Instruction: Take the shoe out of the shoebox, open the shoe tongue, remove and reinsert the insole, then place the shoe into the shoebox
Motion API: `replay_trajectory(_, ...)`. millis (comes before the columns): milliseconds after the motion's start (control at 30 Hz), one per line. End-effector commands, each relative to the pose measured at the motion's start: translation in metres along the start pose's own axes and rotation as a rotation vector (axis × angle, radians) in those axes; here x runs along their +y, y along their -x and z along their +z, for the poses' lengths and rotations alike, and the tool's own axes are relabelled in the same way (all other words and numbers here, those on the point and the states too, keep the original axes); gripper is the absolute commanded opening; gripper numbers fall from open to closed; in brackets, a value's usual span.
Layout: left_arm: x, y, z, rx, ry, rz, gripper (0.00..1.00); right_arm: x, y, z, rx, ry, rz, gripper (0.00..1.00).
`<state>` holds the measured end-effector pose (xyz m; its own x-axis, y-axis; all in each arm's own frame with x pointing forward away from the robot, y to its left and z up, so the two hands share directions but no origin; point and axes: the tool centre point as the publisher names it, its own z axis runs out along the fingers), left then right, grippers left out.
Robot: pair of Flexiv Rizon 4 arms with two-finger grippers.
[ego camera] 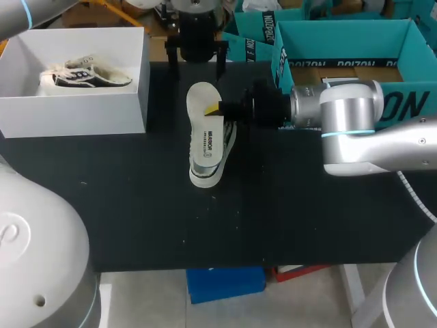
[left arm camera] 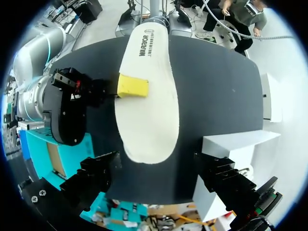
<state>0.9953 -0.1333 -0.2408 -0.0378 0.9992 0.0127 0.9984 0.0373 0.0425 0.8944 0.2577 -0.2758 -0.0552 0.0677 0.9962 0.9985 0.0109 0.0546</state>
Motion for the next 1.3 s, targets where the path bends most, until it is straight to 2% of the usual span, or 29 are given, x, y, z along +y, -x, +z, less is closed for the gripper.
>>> replay_trajectory(33, -0.009, -0.002, -0.004, -0.002, 0.007, 0.000, 1.00, 0.001, 0.001, 0.002, 0.000, 0.000, 0.000, 0.00)
replay_trajectory(200, -0.028, -0.005, -0.010, -0.003, 0.009, 0.001, 1.00, 0.001, 0.001, 0.002, 0.000, 0.000, 0.000, 0.00)
replay_trajectory(533, -0.088, -0.010, -0.016, -0.001, 0.022, 0.014, 1.00, 0.001, 0.001, 0.002, 0.000, 0.000, 0.000, 0.00)
replay_trajectory(967, -0.157, -0.005, -0.021, 0.015, 0.050, 0.057, 1.00, 0.001, 0.001, 0.002, 0.000, 0.000, 0.000, 0.00)
replay_trajectory(1167, -0.182, -0.004, -0.022, 0.002, 0.058, 0.069, 1.00, 0.001, 0.001, 0.002, 0.000, 0.000, 0.000, 0.00)
replay_trajectory(1300, -0.191, -0.005, -0.022, -0.018, 0.071, 0.082, 1.00, 0.001, 0.001, 0.002, 0.000, 0.000, 0.000, 0.00)
